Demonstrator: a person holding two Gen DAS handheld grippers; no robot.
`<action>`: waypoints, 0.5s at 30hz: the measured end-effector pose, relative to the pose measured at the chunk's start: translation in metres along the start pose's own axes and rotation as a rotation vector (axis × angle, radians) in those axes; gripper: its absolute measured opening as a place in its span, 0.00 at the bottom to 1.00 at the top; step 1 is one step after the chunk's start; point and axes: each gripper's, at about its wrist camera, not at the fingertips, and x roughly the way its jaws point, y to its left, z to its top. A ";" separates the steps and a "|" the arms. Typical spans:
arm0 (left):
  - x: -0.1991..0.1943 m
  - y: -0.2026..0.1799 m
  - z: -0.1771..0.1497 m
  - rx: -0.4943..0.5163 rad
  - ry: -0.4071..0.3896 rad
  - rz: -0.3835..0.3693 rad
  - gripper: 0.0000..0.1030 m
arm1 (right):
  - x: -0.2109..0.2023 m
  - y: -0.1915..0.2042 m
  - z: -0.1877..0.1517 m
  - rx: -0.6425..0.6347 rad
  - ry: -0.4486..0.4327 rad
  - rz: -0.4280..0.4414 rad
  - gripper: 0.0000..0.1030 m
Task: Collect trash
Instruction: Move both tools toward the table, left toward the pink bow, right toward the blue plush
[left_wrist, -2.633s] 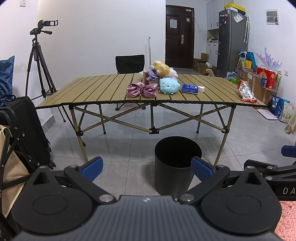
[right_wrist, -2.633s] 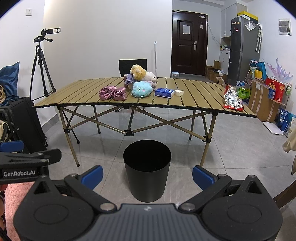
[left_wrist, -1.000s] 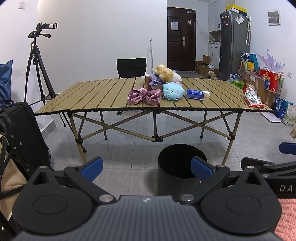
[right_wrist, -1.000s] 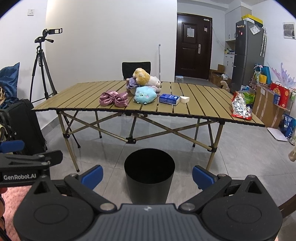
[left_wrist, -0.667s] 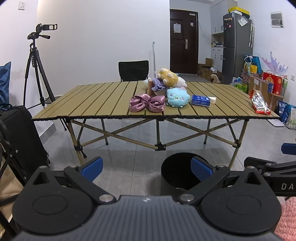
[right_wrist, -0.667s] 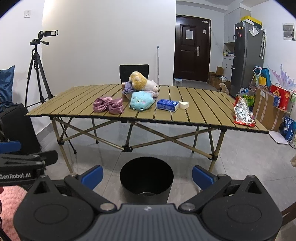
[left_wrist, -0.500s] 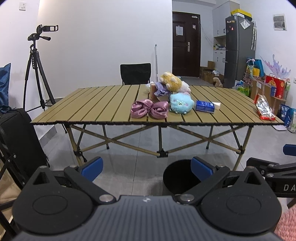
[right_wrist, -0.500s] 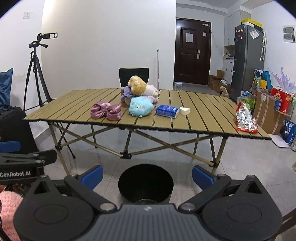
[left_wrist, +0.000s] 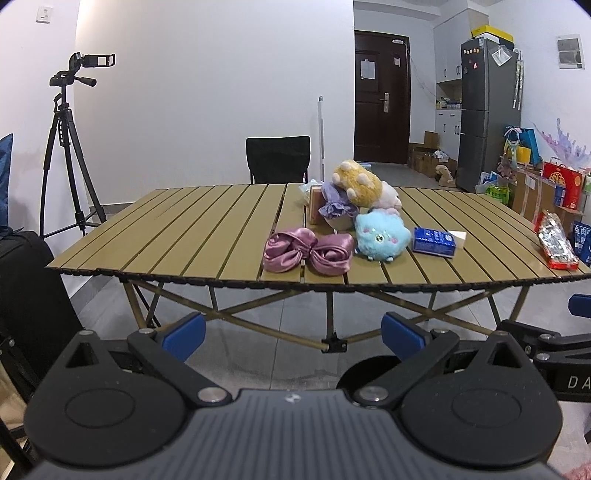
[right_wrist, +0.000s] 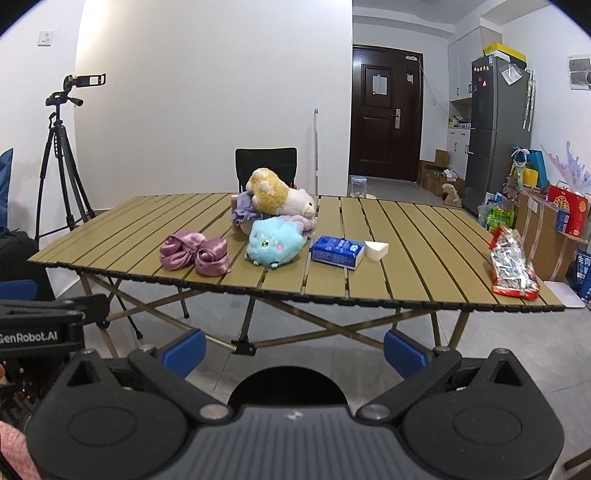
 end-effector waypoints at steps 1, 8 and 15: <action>0.005 0.000 0.002 0.000 -0.001 0.001 1.00 | 0.005 0.000 0.002 0.000 -0.002 0.000 0.99; 0.036 0.001 0.021 -0.003 -0.017 0.016 1.00 | 0.041 -0.001 0.018 -0.004 -0.020 0.008 0.99; 0.071 0.005 0.036 -0.017 -0.016 0.034 1.00 | 0.075 0.002 0.036 -0.012 -0.042 0.025 0.99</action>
